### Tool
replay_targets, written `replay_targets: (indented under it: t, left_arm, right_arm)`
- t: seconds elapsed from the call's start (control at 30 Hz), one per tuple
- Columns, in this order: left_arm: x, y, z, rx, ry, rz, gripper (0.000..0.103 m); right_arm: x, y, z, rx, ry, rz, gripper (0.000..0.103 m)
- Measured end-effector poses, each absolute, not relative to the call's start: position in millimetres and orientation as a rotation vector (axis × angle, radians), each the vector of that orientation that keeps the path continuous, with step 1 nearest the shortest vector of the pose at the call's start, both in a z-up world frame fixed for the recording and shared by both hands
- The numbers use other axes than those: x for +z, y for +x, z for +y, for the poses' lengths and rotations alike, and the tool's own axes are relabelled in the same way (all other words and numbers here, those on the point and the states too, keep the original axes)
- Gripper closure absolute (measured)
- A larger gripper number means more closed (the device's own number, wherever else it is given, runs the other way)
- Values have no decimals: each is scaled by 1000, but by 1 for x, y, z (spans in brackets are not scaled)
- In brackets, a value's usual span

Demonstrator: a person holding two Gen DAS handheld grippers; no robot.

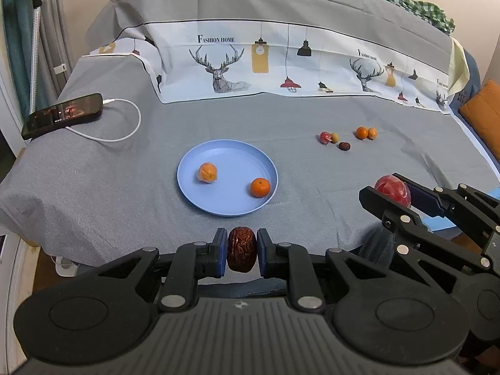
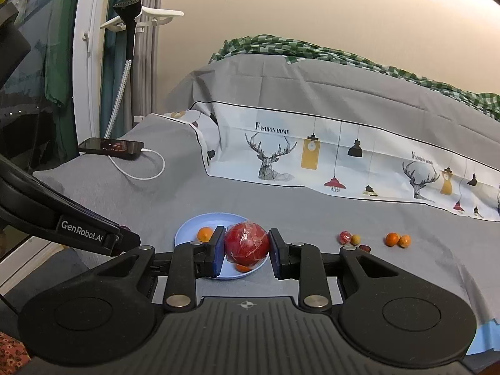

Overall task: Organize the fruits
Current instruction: 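Carry the date and plum to the blue plate and release both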

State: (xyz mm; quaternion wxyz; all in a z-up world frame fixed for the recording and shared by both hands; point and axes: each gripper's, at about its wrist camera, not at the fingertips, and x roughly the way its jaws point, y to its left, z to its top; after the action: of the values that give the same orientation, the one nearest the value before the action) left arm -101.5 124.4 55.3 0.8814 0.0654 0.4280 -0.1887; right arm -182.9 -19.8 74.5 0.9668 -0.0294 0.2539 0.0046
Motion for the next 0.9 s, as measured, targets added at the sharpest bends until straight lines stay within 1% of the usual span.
replay_targets:
  t: [0.53, 0.9]
  left_arm:
    - [35, -82, 122, -385, 125, 953, 81]
    - [20, -40, 121, -349, 124, 1004, 81]
  right_arm:
    - [60, -166, -28, 25, -41, 589, 73]
    - [39, -133, -31, 23, -42, 659, 73]
